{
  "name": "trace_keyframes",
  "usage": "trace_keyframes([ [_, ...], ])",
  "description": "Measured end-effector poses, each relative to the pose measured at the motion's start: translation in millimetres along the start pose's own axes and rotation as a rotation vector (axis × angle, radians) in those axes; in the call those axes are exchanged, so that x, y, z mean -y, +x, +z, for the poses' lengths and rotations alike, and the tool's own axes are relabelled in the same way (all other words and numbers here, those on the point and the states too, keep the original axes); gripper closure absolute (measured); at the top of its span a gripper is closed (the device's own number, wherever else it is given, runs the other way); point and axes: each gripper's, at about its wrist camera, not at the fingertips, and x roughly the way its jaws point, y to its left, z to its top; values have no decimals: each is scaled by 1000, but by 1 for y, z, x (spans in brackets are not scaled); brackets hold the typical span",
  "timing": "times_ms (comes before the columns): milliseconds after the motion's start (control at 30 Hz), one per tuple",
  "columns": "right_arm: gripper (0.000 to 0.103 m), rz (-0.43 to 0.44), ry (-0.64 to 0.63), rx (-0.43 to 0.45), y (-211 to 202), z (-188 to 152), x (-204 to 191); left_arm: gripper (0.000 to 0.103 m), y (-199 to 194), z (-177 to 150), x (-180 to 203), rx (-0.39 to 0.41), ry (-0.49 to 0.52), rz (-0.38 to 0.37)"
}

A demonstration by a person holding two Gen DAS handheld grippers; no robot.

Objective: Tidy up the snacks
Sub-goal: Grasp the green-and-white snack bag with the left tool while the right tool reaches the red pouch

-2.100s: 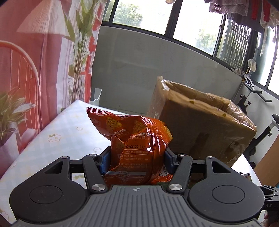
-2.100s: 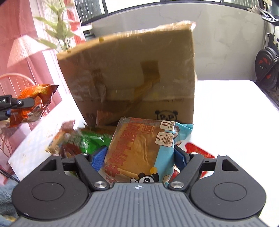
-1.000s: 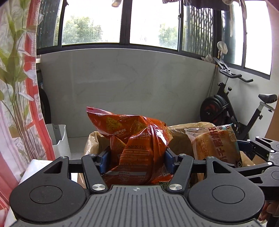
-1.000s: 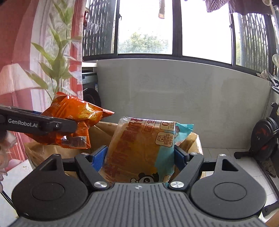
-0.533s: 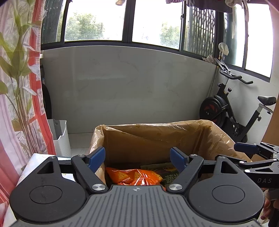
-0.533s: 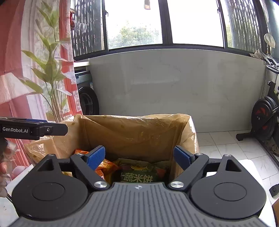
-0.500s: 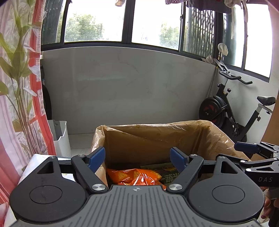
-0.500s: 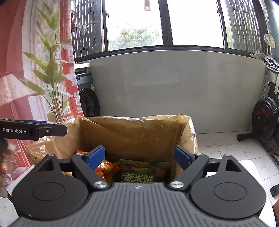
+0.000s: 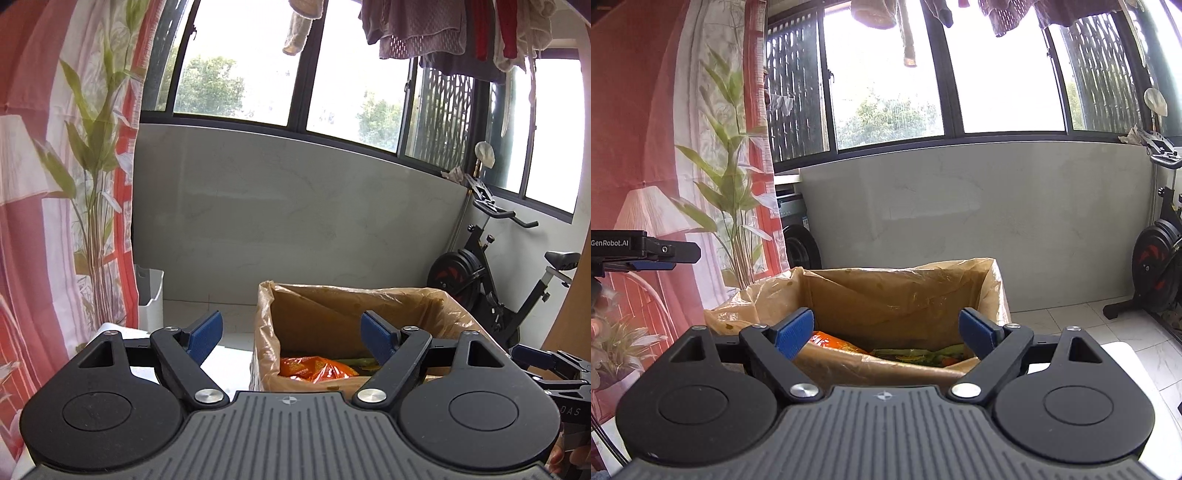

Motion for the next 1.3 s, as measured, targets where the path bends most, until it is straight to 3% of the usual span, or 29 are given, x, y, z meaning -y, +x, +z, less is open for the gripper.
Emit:
trace_keyframes([
  [233,15,-40,21,-42,-13,-39,-3,19,-7,-50,3,-93,19,-16],
  [433,15,-73,23,-112,-12,-74,-3,19,8,-97,14,-221,-2,-70],
  [767,15,-161,71,-181,-20,-110,23,18,34,-152,28,-399,18,-98],
  [1133,15,-141,105,-276,-23,-142,27,17,52,-180,36,-521,27,-78],
  [1267,16,-165,112,-312,-23,-149,30,15,52,-185,33,-526,12,-76],
  [1300,16,-170,120,-321,-23,-151,32,20,51,-185,33,-522,13,-79],
])
